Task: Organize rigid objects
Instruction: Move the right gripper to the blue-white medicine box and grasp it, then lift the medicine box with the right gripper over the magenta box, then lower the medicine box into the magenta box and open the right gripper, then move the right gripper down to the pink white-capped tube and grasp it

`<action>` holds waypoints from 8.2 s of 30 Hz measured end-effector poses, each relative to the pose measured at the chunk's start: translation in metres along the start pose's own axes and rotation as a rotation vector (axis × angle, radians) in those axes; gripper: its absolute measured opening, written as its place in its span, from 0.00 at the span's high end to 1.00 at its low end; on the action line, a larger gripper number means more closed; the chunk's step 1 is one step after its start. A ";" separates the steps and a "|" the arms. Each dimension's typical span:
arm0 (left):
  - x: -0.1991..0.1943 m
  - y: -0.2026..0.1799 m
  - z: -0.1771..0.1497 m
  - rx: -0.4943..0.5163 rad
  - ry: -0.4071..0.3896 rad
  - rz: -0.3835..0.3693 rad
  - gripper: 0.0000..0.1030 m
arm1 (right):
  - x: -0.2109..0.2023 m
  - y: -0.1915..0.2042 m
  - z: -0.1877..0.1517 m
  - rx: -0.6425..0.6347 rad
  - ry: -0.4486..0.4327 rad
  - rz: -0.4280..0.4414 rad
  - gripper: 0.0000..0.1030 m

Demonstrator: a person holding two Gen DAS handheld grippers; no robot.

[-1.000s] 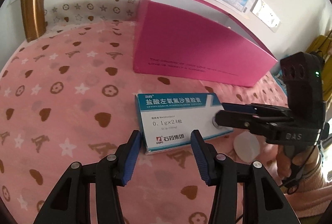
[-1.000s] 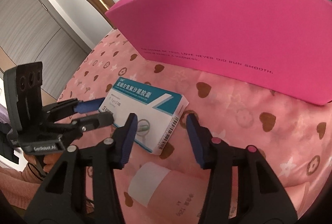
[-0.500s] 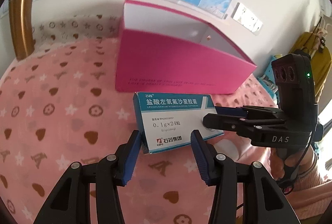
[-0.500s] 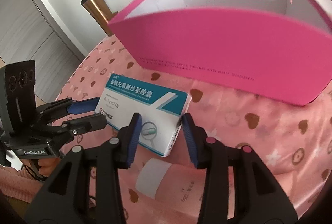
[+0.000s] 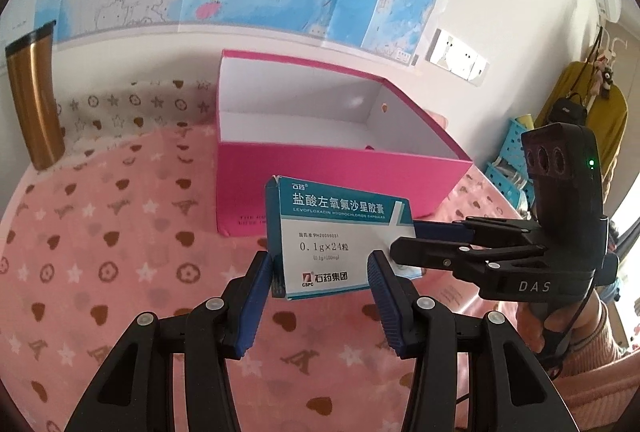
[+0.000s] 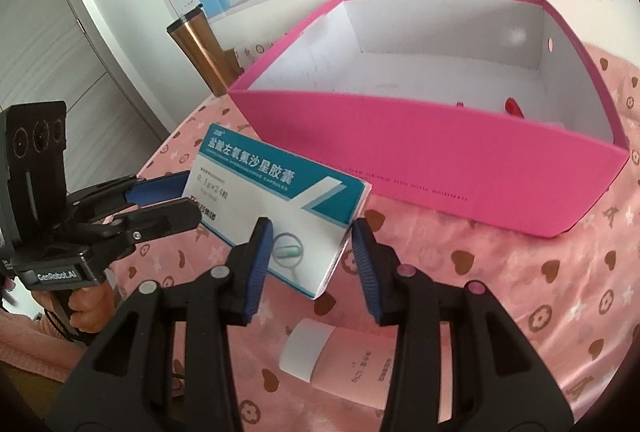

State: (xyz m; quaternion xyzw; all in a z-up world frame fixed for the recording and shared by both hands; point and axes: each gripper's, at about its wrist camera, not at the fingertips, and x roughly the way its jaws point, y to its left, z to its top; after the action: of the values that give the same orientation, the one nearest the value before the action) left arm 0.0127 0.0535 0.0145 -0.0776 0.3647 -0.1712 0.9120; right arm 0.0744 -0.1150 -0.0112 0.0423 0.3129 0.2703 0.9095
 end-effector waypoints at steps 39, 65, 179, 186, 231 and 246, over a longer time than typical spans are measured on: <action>-0.002 -0.006 0.047 0.042 -0.080 0.037 0.52 | -0.019 -0.002 0.039 -0.089 -0.105 -0.003 0.57; 0.011 0.005 0.072 0.020 -0.087 0.050 0.52 | -0.016 -0.009 0.070 -0.097 -0.125 0.004 0.57; 0.033 -0.003 0.072 0.080 -0.083 0.204 0.36 | -0.005 -0.038 0.066 -0.009 -0.095 -0.007 0.51; 0.025 -0.023 0.048 0.109 -0.083 0.198 0.27 | -0.056 -0.040 0.036 -0.030 -0.174 -0.036 0.39; 0.055 -0.072 -0.053 0.070 0.245 -0.091 0.60 | -0.067 -0.091 -0.099 0.234 -0.016 -0.134 0.41; 0.047 -0.072 -0.036 0.073 0.179 -0.067 0.60 | -0.077 -0.085 -0.089 0.231 -0.066 -0.121 0.41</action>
State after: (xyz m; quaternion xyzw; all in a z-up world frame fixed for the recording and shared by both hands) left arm 0.0014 -0.0316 -0.0219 -0.0408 0.4355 -0.2213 0.8716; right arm 0.0105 -0.2355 -0.0614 0.1366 0.3140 0.1756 0.9230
